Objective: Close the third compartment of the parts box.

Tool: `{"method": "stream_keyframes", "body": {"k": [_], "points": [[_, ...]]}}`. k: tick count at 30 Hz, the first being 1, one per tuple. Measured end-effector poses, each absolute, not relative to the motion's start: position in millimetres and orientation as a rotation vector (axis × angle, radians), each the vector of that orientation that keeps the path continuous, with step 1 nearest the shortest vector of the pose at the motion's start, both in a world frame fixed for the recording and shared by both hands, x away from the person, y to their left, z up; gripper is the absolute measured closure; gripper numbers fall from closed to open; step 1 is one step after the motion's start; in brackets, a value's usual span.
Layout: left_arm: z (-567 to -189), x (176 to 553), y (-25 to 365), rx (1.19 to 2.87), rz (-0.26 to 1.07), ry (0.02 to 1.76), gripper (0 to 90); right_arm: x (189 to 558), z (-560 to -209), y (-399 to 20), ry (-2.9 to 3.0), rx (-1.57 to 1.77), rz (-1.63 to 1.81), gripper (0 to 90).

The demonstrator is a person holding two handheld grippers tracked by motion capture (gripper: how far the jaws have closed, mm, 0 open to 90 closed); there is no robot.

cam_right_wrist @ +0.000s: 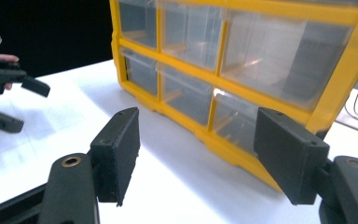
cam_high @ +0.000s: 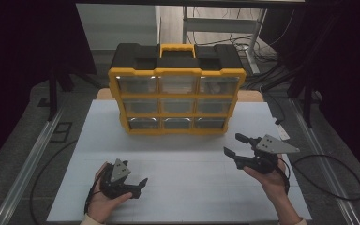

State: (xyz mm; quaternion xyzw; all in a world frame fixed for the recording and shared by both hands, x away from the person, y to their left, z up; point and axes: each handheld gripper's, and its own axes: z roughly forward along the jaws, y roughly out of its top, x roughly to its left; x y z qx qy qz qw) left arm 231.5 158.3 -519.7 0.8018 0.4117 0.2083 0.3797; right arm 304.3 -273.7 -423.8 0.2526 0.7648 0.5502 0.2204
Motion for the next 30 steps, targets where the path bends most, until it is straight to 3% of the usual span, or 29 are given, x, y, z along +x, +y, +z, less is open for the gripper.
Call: {"method": "stream_keyframes", "body": {"k": [30], "points": [[-519.3, 231.9, 159.0, 2.052, 0.54, 1.045, 6.5, 289.5, -473.1, -296.0, 2.192, 0.783, 1.429, 31.1]]}}
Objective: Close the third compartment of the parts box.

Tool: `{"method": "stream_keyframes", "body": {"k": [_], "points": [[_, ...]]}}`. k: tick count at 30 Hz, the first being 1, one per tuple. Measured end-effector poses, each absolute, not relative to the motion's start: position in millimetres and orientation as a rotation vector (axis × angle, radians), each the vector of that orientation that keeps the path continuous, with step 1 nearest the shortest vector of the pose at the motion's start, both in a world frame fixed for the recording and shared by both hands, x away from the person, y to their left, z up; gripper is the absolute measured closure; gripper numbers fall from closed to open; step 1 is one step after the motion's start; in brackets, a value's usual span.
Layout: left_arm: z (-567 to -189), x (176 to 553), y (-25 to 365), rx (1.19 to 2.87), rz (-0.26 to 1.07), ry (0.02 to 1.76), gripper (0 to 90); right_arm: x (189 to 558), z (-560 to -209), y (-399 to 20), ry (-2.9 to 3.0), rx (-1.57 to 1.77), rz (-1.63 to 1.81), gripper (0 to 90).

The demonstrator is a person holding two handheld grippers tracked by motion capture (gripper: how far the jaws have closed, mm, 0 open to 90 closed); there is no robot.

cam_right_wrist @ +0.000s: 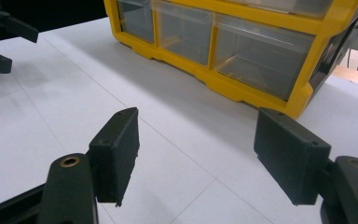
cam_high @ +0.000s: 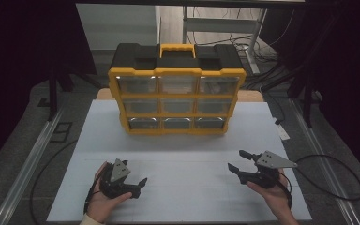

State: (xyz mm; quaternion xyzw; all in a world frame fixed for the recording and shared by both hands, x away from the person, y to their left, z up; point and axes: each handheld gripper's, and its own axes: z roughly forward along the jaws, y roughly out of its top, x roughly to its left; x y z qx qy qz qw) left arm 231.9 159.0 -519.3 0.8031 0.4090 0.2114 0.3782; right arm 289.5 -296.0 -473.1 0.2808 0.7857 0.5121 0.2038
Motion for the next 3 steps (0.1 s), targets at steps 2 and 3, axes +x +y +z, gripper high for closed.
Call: {"method": "stream_keyframes", "body": {"k": [2, 3], "points": [[-519.4, 231.8, 159.1, 2.058, 0.544, 1.044, 6.5, 289.7, -473.5, -296.7, 2.187, 0.786, 1.43, 31.1], [-519.4, 231.8, 159.1, 2.058, 0.544, 1.044, 6.5, 289.7, -473.5, -296.7, 2.187, 0.786, 1.43, 31.1]]}}
